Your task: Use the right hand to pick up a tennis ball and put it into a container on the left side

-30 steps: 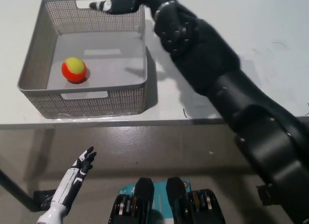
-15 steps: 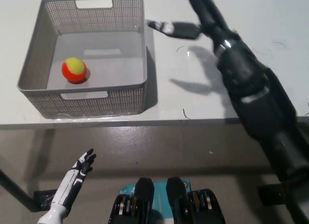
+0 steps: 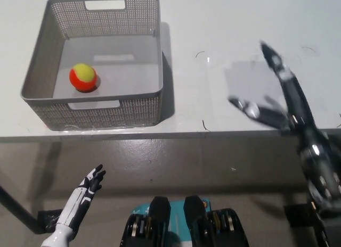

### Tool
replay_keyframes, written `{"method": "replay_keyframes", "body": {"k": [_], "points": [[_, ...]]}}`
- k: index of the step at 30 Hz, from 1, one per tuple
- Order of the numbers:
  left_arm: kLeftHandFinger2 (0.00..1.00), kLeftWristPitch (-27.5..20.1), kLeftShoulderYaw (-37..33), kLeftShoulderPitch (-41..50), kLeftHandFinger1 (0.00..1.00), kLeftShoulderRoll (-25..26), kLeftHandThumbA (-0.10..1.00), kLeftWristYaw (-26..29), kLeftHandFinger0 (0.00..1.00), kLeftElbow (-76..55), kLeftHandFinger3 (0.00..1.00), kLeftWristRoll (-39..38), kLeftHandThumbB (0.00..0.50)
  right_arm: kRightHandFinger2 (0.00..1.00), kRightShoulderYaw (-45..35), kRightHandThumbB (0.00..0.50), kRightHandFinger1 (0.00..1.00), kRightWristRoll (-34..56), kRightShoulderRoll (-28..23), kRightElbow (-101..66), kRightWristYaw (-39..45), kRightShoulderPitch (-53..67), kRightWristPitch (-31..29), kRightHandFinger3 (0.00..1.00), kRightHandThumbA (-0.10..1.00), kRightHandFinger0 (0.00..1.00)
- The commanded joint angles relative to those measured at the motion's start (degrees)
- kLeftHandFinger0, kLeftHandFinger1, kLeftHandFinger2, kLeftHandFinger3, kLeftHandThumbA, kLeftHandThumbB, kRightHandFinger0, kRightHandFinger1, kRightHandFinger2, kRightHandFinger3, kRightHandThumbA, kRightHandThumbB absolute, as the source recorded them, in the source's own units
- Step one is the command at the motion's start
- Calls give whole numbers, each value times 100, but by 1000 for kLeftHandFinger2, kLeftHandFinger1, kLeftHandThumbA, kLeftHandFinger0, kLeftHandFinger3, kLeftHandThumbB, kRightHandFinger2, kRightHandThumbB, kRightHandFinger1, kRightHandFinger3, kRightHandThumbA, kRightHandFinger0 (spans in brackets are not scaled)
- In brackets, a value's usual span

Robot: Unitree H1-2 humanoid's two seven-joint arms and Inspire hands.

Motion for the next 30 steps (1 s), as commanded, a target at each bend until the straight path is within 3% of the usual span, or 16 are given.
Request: {"method": "replay_keyframes", "body": {"k": [1,5,7,10,11,12,15,18,20,30], "points": [[1000,-218,26,-98,1000,156,1000,67,1000,-90,1000,113,351,1000,-410,209,1000,1559,174,-338,381,473,-814,1000,1000,1000],[1000,-236,44,-76,1000,172,1000,55,1000,-111,1000,93,344,1000,-424,231,1000,1847,317,-36,554,759,-1013,1000,1000,1000],[1000,-197,65,-98,1000,149,1000,43,1000,-133,1000,35,340,1000,-401,206,1000,1905,349,155,657,859,-1172,1000,1000,1000],[1000,-280,73,-103,1000,154,1000,94,1000,-86,1000,95,337,1000,-260,222,1000,1741,386,464,745,1018,-1295,1000,1000,1000],[1000,-283,73,-103,1000,154,1000,97,1000,-86,1000,106,337,1000,-249,195,1000,1730,395,496,759,1040,-1307,1000,1000,1000],[1000,-276,85,-118,1000,157,1000,83,1000,-87,1000,79,338,1000,-211,214,1000,1679,442,633,768,1091,-1281,1000,1000,1000],[1000,-271,97,-112,1000,149,1000,73,1000,-91,1000,66,341,1000,-201,174,1000,1555,457,845,735,1157,-1441,1000,1000,1000],[1000,-215,107,-141,1000,162,1000,47,1000,-139,1000,61,343,1000,-211,168,1000,1529,429,1050,758,1236,-1528,1000,1000,1000],[1000,-236,110,-168,1000,158,1000,50,1000,-110,1000,60,341,1000,-210,189,1000,1500,394,1141,774,1279,-1597,1000,1000,1000],[1000,-186,139,-217,1000,150,1000,4,1000,-125,1000,-15,353,1000,-241,168,1000,1497,298,1433,861,1479,-1858,1000,1000,1000]]}}
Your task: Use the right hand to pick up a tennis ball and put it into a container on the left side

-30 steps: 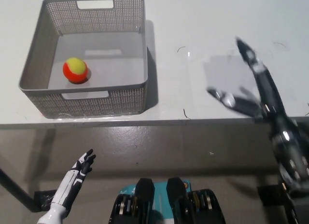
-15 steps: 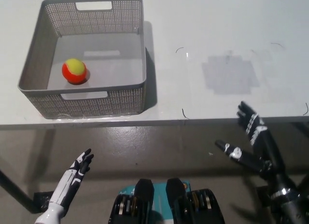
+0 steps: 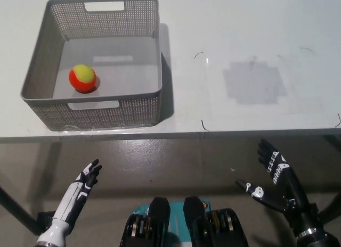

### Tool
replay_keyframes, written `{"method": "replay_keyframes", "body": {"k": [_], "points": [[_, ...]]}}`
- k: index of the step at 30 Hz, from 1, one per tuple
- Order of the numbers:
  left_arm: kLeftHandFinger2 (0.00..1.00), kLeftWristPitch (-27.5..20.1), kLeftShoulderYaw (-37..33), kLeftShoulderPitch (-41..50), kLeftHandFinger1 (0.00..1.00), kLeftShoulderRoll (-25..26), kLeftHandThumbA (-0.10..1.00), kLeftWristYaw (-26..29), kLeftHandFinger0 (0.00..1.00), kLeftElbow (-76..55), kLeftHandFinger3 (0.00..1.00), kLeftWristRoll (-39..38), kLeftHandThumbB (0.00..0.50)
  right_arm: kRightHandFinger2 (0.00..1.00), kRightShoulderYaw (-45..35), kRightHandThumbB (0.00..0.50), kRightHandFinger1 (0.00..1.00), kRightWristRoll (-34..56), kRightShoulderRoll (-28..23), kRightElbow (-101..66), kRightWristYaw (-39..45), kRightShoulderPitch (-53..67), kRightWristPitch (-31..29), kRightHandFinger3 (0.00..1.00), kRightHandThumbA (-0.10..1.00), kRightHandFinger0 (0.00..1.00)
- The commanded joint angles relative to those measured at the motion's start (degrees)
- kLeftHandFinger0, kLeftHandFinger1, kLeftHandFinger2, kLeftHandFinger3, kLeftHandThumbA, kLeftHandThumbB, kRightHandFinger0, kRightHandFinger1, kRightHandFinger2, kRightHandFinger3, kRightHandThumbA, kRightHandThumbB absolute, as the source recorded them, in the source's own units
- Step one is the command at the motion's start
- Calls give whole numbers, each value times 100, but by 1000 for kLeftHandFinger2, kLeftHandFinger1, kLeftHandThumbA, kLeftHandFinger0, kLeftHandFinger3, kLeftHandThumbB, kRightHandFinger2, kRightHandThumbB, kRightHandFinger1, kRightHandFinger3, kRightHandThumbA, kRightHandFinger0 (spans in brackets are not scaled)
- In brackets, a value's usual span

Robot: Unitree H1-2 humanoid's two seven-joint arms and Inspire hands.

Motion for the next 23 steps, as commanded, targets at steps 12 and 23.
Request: {"method": "replay_keyframes", "body": {"k": [12,23], "points": [[1000,-183,31,-160,1000,97,1000,30,1000,-89,1000,-25,349,1000,-87,196,1000,299,-181,-70,232,347,-356,1000,1000,1000],[1000,-272,32,47,1000,13,1000,44,1000,-128,1000,-84,308,1000,-48,187,1000,356,-240,44,349,356,-349,1000,1000,1000]]}}
